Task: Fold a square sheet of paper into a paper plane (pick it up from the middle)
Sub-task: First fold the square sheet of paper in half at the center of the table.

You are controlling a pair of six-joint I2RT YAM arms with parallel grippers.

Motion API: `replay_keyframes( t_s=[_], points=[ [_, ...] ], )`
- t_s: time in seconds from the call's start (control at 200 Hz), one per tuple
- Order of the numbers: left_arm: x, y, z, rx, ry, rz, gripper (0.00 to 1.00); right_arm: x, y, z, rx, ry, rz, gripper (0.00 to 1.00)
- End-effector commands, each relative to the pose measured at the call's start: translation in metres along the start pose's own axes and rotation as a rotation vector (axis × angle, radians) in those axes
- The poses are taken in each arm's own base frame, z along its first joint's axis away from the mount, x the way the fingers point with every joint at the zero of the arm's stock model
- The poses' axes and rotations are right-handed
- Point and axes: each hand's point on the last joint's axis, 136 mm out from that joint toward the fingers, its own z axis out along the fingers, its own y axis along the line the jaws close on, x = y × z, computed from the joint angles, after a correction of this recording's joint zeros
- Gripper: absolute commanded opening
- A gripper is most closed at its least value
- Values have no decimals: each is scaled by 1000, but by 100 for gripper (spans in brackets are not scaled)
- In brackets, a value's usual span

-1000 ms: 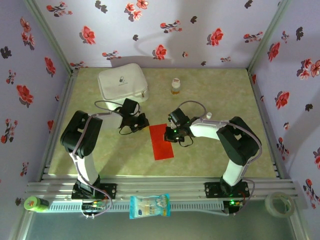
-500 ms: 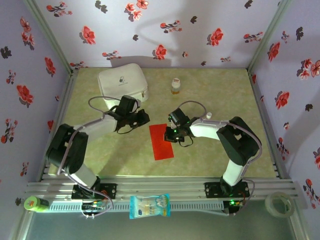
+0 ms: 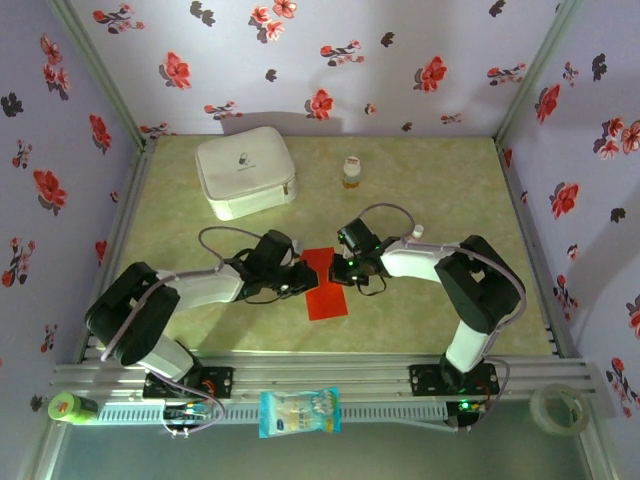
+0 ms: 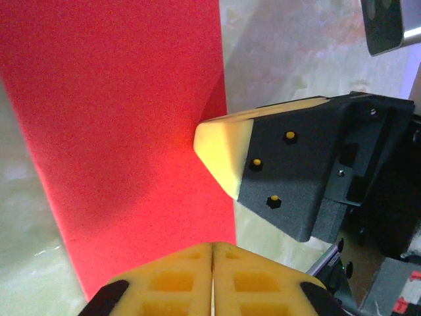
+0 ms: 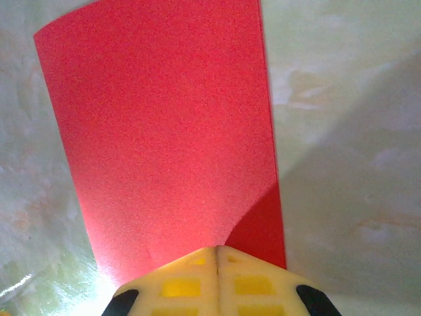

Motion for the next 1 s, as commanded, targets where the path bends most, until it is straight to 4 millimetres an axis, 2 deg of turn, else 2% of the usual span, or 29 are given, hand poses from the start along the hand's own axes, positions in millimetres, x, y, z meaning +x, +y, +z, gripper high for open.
replay_keyframes(
  t_s=[0.0, 0.105, 0.295, 0.565, 0.655, 0.825, 0.905, 0.99],
  points=[
    [13, 9, 12, -13, 47, 15, 9, 36, -57, 7, 210, 94, 70, 0],
    [32, 26, 19, -56, 105, 33, 9, 36, -59, 8, 218, 97, 69, 0],
    [60, 51, 15, -102, 157, 47, 9, 39, -65, 7, 241, 99, 71, 0],
    [81, 63, -4, -175, 214, 127, 9, 38, -65, 7, 247, 100, 73, 0],
    [78, 55, -10, -164, 194, 141, 9, 38, -65, 7, 248, 101, 73, 0],
    [56, 25, -18, -107, 95, 154, 11, 36, -62, 5, 244, 96, 71, 0],
    [47, 10, -14, -76, 80, 162, 12, 36, -63, 4, 247, 93, 72, 0],
    [47, -2, -5, -31, 114, 161, 12, 36, -64, 6, 245, 92, 81, 0]
  ],
)
